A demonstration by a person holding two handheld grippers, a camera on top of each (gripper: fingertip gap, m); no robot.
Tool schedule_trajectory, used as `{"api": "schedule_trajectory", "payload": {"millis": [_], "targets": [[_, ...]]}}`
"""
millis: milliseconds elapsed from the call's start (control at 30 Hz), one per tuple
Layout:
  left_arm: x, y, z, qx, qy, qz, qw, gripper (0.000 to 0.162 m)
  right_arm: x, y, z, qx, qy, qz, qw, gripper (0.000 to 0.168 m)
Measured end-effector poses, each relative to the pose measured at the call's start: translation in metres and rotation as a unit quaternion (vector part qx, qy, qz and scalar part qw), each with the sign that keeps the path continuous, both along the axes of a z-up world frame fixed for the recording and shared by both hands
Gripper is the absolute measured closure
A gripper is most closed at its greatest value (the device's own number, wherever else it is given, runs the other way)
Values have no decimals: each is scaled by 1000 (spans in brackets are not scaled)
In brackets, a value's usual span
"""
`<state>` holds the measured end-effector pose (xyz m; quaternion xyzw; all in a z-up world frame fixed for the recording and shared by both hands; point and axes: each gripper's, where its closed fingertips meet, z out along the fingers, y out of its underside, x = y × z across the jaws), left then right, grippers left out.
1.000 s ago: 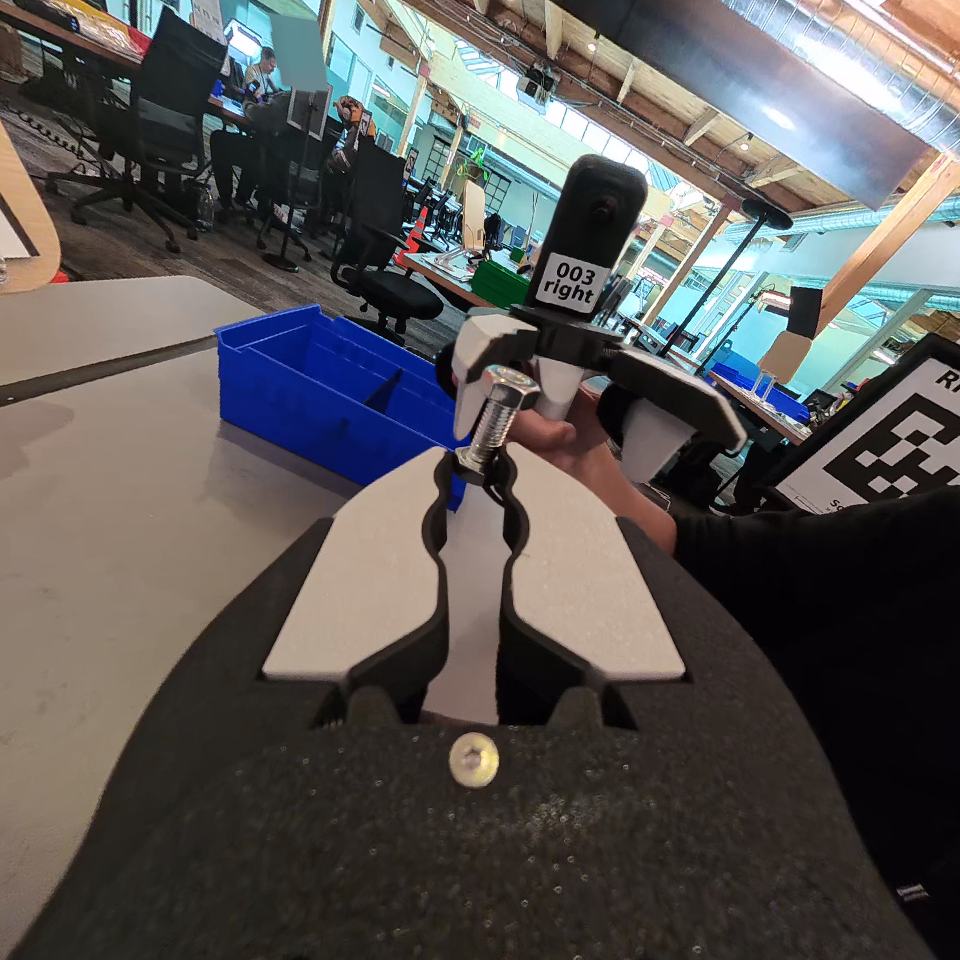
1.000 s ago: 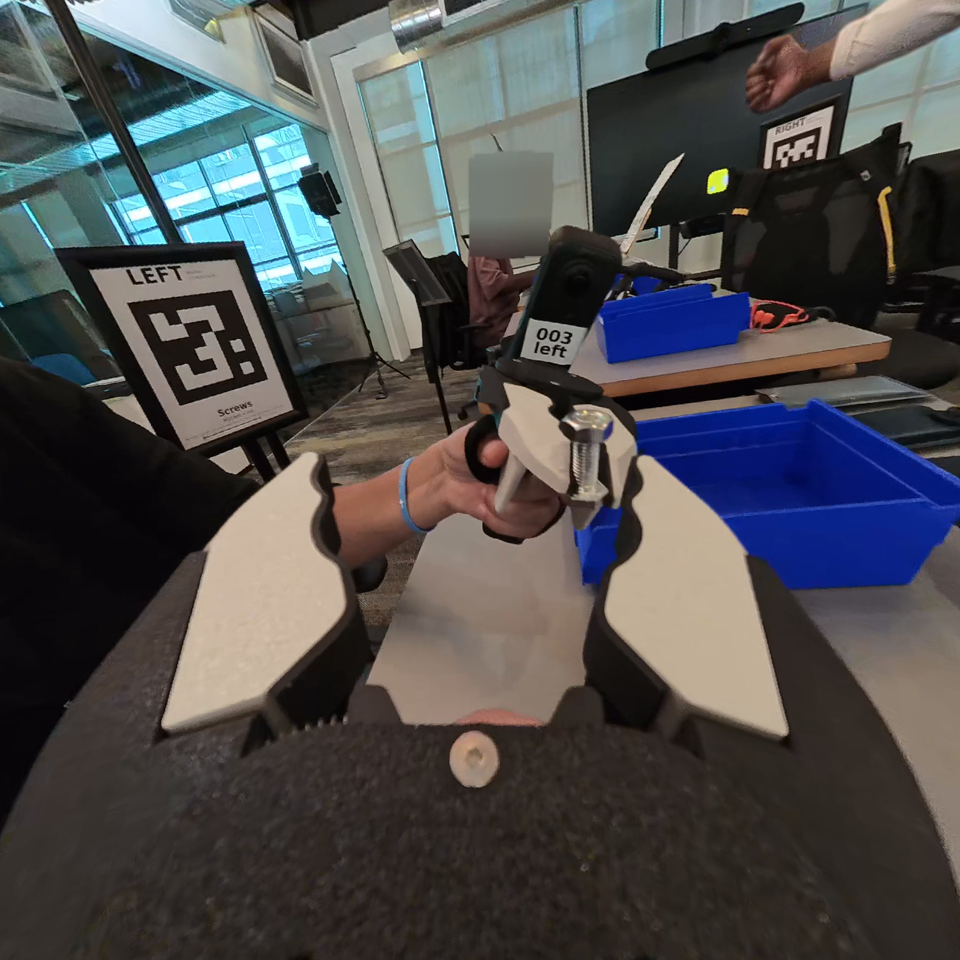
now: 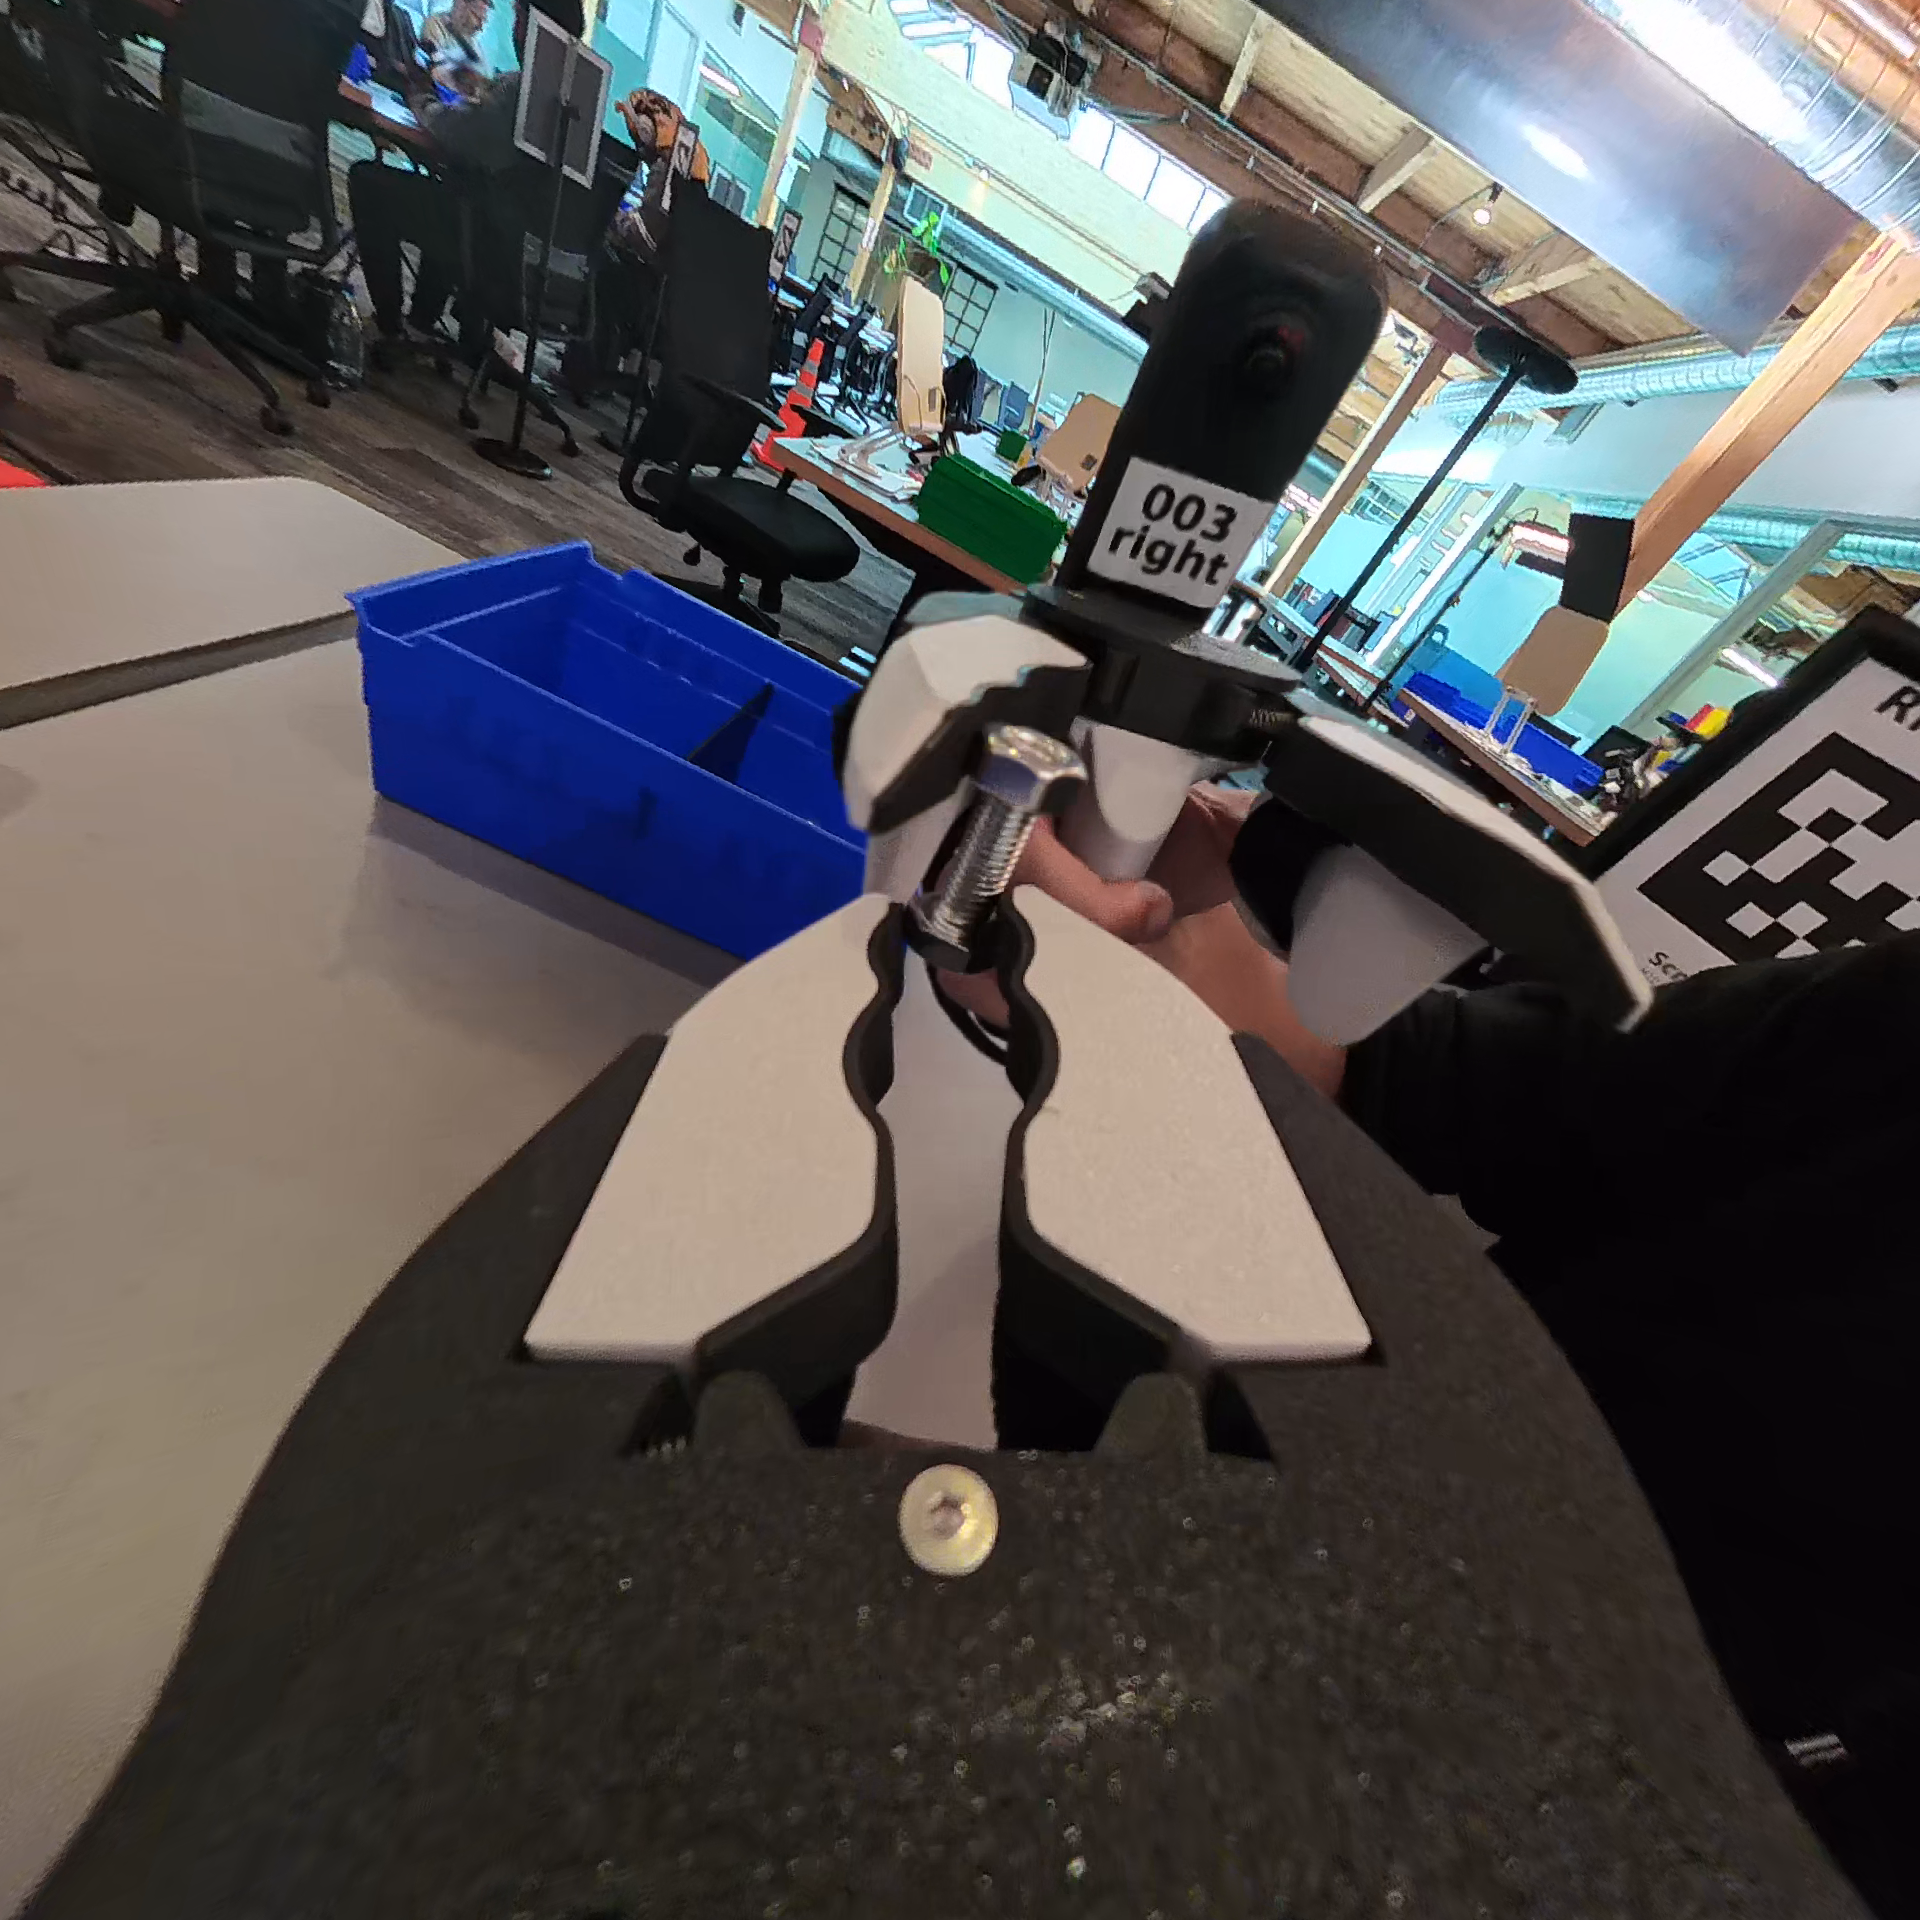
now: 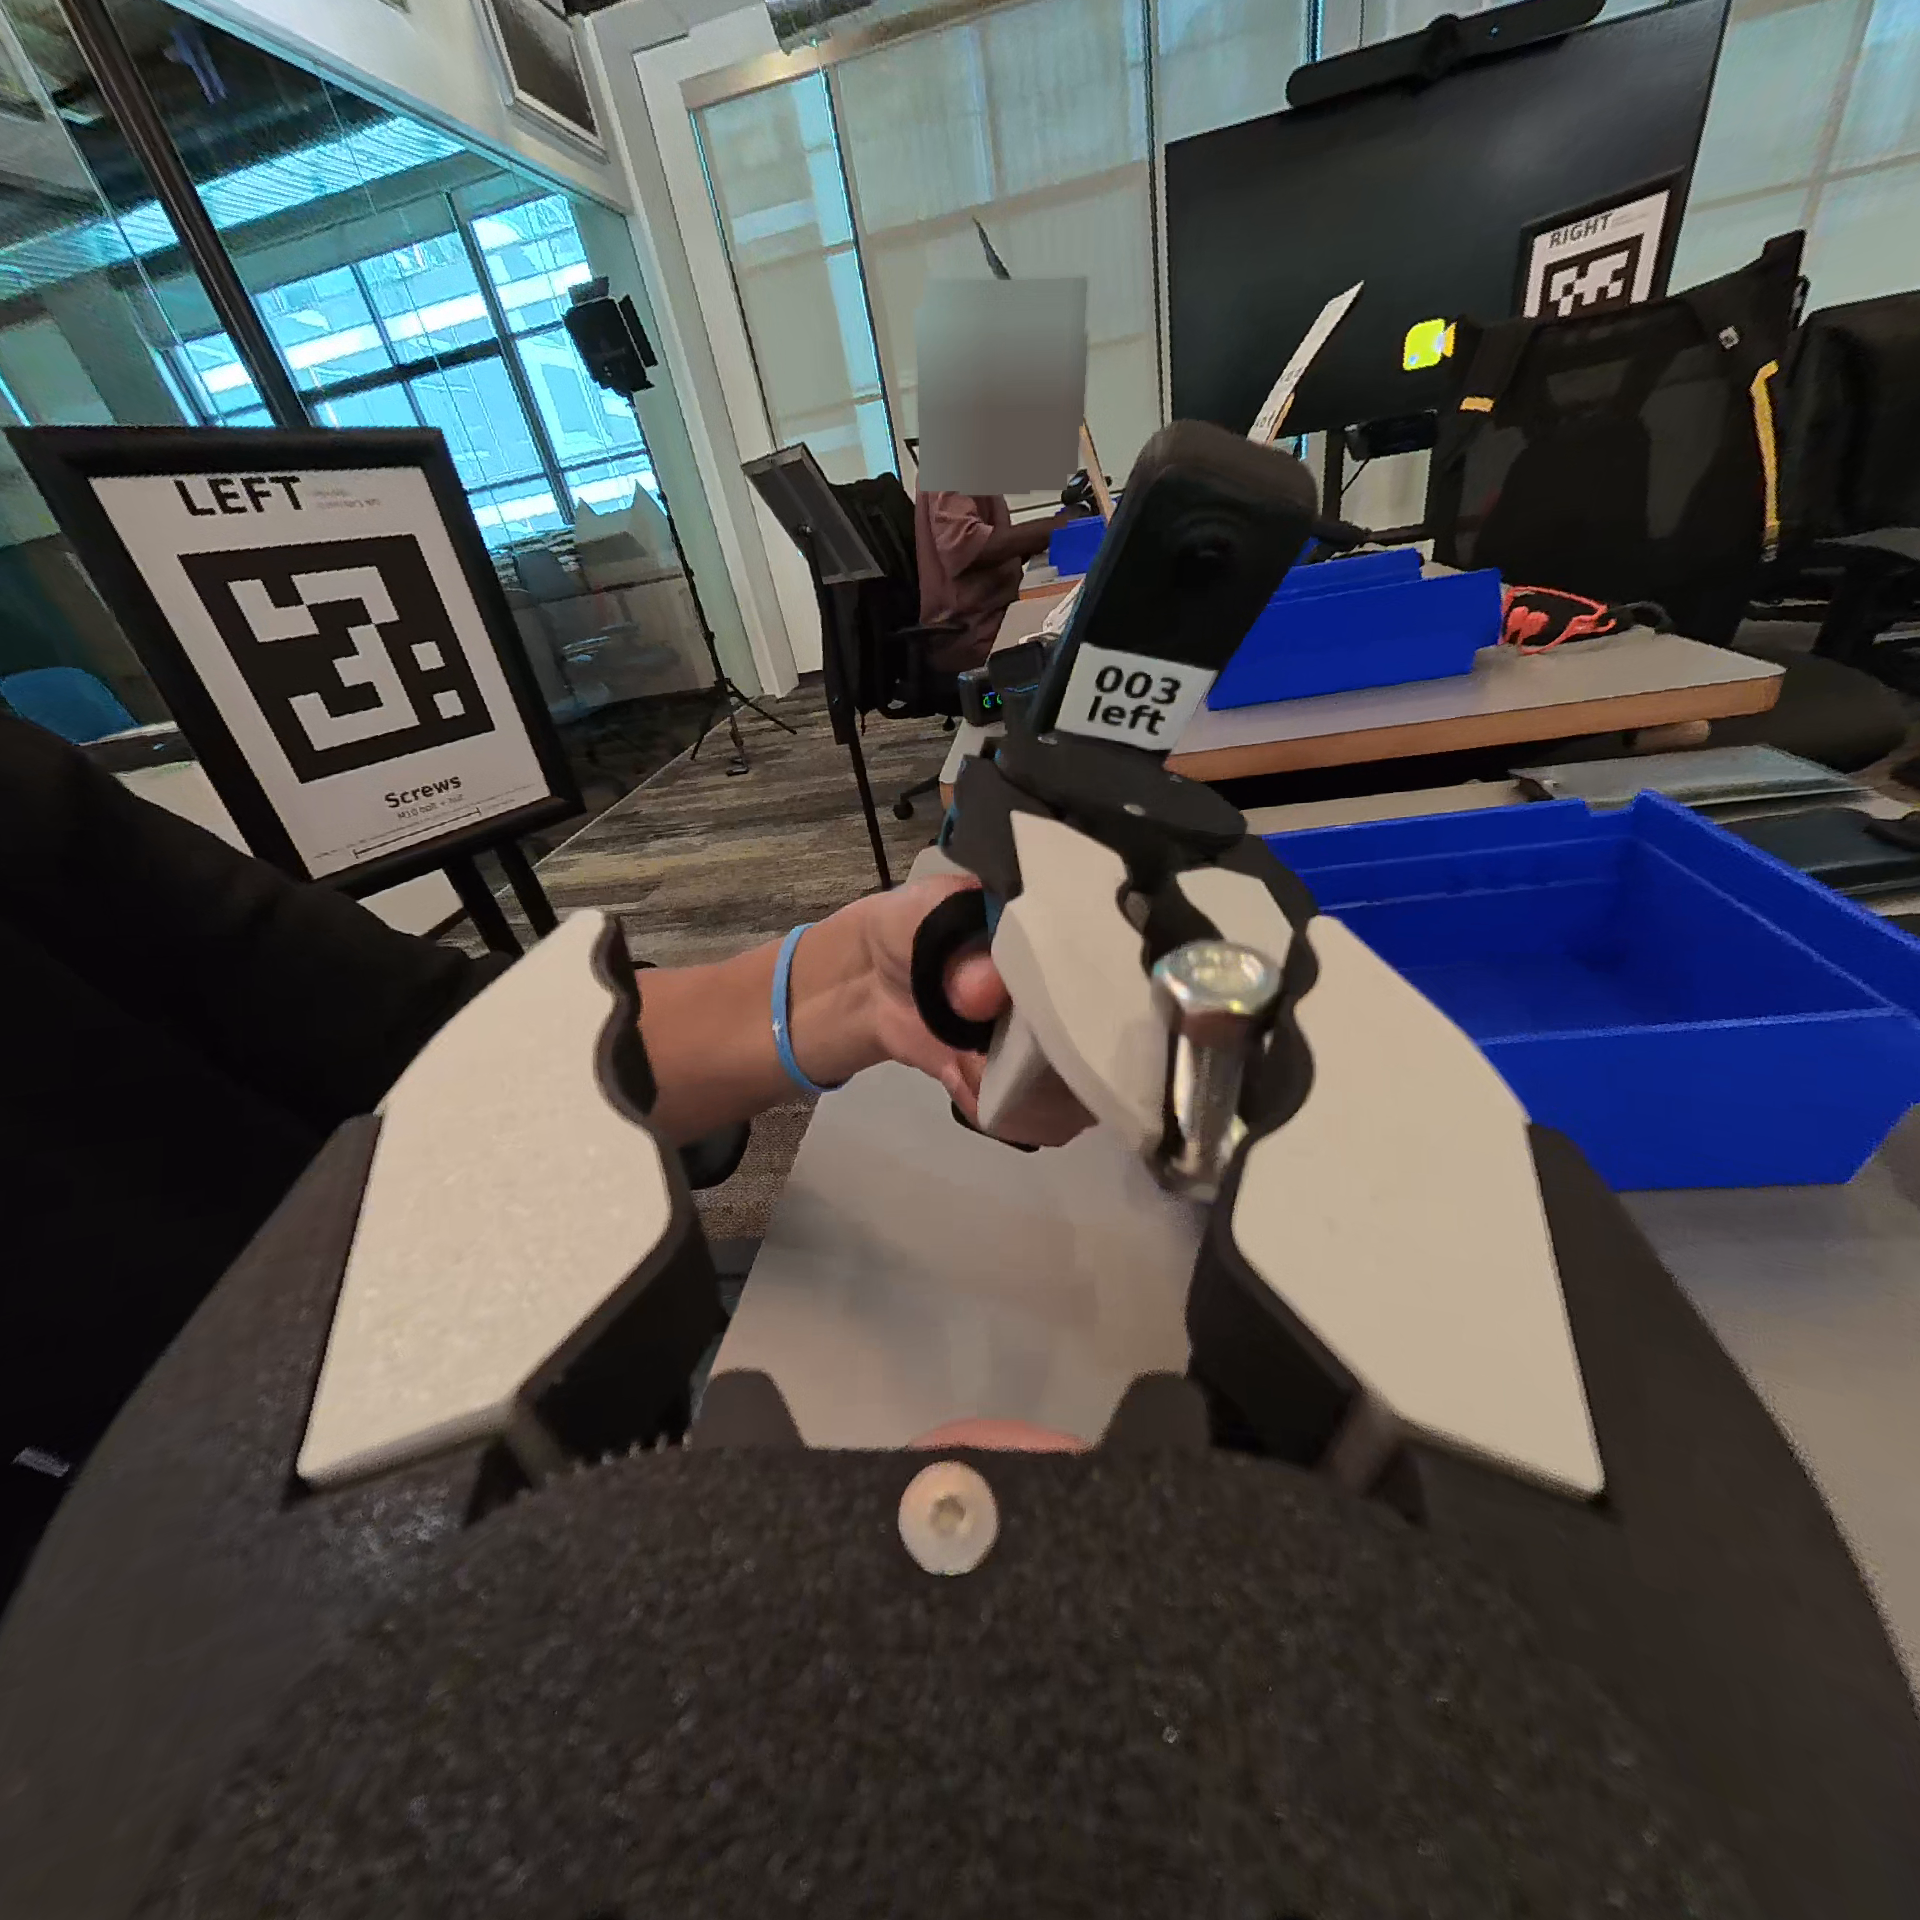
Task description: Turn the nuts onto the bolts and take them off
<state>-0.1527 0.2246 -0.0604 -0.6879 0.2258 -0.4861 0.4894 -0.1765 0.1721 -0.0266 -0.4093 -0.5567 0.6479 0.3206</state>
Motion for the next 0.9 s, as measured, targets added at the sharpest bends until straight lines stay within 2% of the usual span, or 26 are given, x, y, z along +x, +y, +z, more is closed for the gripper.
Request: {"api": "schedule_trajectory", "payload": {"millis": [200, 433, 567, 900], "targets": [[12, -3, -3, -1, 8, -14, 1000, 146, -3, 6, -7, 9, -9, -9, 1000, 58], [-14, -2, 11, 11, -9, 13, 1000, 146, 21, 24, 10, 13, 4, -24, 1000, 61], [-20, 0, 11, 10, -14, 19, 1000, 146, 24, 19, 15, 13, 7, -14, 1000, 61], [7, -1, -5, -4, 8, -9, 1000, 146, -1, 0, -5, 4, -14, 3, 1000, 53]]}}
